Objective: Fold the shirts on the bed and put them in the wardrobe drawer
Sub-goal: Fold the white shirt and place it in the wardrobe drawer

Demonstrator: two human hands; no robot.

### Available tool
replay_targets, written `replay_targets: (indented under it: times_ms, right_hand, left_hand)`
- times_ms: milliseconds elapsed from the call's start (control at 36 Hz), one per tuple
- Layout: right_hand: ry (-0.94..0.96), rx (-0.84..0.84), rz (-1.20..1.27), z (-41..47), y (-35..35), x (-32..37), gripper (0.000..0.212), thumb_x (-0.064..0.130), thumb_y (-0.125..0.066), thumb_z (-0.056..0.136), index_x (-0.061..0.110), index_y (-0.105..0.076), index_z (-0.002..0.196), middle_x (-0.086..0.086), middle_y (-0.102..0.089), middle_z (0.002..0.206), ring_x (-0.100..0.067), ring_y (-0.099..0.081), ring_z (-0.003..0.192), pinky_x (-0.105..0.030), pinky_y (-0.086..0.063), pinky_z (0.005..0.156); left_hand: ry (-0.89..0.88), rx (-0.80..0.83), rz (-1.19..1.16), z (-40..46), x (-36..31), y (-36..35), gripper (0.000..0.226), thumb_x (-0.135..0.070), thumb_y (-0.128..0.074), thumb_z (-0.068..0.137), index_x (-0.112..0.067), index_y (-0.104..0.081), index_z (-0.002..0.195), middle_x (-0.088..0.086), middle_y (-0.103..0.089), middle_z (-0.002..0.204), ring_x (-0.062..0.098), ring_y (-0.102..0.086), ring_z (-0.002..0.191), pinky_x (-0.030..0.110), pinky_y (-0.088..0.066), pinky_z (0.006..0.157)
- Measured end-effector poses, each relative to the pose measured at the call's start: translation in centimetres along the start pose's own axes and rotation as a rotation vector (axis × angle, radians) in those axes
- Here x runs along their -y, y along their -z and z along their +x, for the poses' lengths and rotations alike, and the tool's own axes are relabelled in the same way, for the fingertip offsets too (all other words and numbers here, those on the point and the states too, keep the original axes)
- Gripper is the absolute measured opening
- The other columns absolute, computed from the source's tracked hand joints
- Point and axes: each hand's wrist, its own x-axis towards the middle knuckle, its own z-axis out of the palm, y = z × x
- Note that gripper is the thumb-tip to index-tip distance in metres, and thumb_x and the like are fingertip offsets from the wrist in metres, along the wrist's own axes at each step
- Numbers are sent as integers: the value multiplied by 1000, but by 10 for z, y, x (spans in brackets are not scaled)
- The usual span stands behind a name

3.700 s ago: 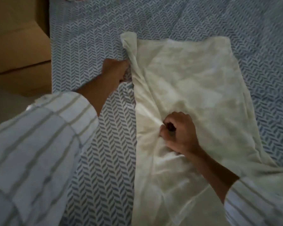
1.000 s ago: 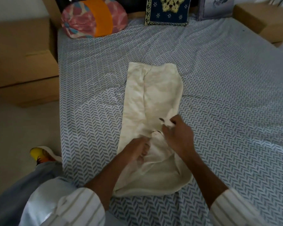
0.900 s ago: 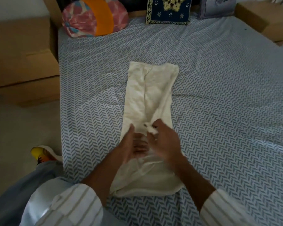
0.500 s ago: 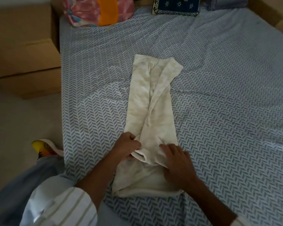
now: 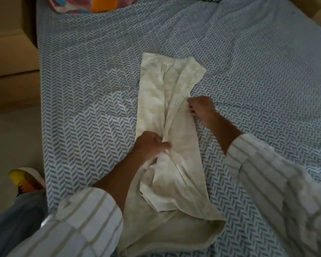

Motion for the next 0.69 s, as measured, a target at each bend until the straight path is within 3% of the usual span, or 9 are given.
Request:
replay_targets:
  times_ms: [83, 167, 222, 278, 389, 500, 639, 694]
  right_hand:
    - [-67, -100, 174, 39, -7, 26, 21, 15, -71, 88, 10, -55, 76, -11, -57, 74, -20, -54, 57, -24, -38, 45]
    - [-67, -141, 211, 69, -13, 47, 16, 18, -75, 85, 10, -62, 91, -15, -67, 88, -24, -64, 69, -29, -51, 52]
    - [-37, -178, 141, 86, -16, 56, 24, 17, -71, 84, 10, -66, 107, -18, -71, 106, -29, -70, 87, -40, -61, 71]
    - [57, -305, -70, 94, -21, 70, 41, 27, -65, 88, 5, -62, 123, -14, -68, 119, -28, -66, 108, -36, -53, 95]
    - [282, -508, -135, 97, -39, 98, 32, 33, -58, 93, 8, -66, 112, -5, -69, 112, -23, -63, 109, -26, -43, 94]
    - [440, -398, -238, 100, -71, 115, 25, 31, -60, 94, 12, -71, 105, -3, -73, 109, -20, -65, 106, -22, -41, 87]
    - [418, -43, -392, 118, -98, 100, 27, 33, -58, 89, 14, -77, 97, -4, -75, 100, -23, -70, 97, -37, -56, 89]
    - [426, -32, -389, 123, -98, 96, 27, 31, -57, 90, 15, -77, 100, -5, -75, 102, -23, -69, 98, -39, -55, 92]
  left_hand:
    - [-25, 25, 46, 2, 3, -5, 39, -36, -85, 70, -7, -60, 67, 14, -70, 74, 24, -67, 68, 32, -50, 63]
    - [-72, 38, 81, 7, 7, -4, 36, -28, -83, 72, 4, -67, 75, 15, -71, 79, 17, -64, 65, 24, -46, 59]
    - [-75, 70, 53, 8, 7, 0, 31, -25, -81, 75, 3, -69, 78, 15, -72, 81, 17, -66, 68, 30, -51, 65]
    - [-58, 100, 9, 10, 8, 5, 24, -23, -81, 77, -2, -72, 78, 10, -72, 77, 17, -68, 69, 31, -53, 65]
    - [-30, 144, -87, 12, 12, 9, 30, -22, -83, 77, -14, -60, 60, -10, -55, 58, 1, -52, 55, 18, -41, 58]
    - [-44, 138, -57, 14, 15, 8, 41, -21, -83, 76, -20, -50, 51, -11, -49, 57, -3, -45, 51, 10, -34, 52]
    - [-73, 104, -4, 13, 14, 6, 38, -24, -82, 73, 5, -59, 67, 14, -59, 75, 3, -47, 58, 11, -37, 56]
    - [-75, 106, 7, 12, 14, 7, 37, -25, -82, 74, 8, -65, 78, 21, -66, 87, 5, -51, 61, 12, -40, 57]
